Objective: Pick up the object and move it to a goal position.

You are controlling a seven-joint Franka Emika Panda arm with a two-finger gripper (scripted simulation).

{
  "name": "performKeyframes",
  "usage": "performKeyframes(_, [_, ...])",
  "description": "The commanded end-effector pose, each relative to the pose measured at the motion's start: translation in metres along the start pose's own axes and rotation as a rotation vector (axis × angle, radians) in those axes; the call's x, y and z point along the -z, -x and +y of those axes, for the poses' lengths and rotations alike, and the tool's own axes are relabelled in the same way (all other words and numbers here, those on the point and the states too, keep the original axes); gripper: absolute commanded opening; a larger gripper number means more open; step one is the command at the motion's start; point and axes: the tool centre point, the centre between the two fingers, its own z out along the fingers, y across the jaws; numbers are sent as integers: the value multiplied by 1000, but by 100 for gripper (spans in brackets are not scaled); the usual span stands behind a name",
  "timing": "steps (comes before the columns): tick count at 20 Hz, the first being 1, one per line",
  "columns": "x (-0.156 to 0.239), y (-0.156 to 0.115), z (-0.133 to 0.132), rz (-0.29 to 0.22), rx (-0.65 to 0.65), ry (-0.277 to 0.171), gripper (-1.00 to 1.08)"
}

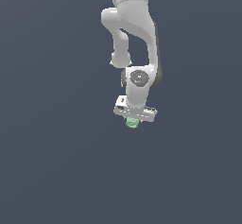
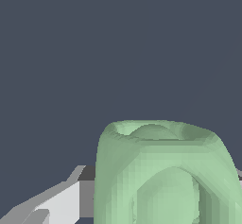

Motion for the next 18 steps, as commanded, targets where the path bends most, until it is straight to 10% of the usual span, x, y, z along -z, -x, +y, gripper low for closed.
performKeyframes(1, [0, -7, 12, 0, -2, 0, -100])
performKeyframes(18, [3, -105, 165, 0, -2, 0, -100])
